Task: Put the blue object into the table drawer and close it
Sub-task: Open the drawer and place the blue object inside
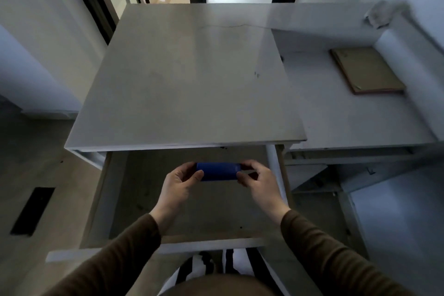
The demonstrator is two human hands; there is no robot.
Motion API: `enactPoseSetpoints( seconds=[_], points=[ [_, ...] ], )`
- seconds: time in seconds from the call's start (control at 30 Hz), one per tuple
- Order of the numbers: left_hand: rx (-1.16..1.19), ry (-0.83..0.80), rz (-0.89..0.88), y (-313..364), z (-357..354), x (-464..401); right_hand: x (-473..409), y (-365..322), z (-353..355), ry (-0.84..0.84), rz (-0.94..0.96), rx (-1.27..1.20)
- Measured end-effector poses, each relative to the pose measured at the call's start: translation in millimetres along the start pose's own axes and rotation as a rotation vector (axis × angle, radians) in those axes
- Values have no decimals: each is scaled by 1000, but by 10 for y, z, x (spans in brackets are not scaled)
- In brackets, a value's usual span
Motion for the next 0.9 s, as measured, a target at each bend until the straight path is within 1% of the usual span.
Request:
enactPoseSetpoints(
  seconds=[0.13,0.33,0.47,0.6,0.77,0.9],
  points=[
    [-123,14,27,-242,-22,-213,-162,247,-174,-9,-161,-28],
    [-266,7,53,-517,40,-502,-362,469,-411,-48,-282,13],
    [-290,-7,84,-637,93,-616,-475,494,-466,-78,-284,63],
    [-259,-15,139,-727,106,-655,-522,533,-495,-111,-289,121],
    [-188,-10,157,-765,82,-622,-512,581,-531,-115,-289,121],
    [-185,-5,153,-774,79,-620,-522,583,-546,-106,-291,104]
  ],
)
Point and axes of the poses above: each hand's wrist, its own x-axis away from the middle knuckle, its own z-axis out of the back of the hand, y = z × x, the point moved 3 cm from there along -x, towards the middle knuckle, and after that the axes turned 11 degrees about x, right-handed, at the moved point
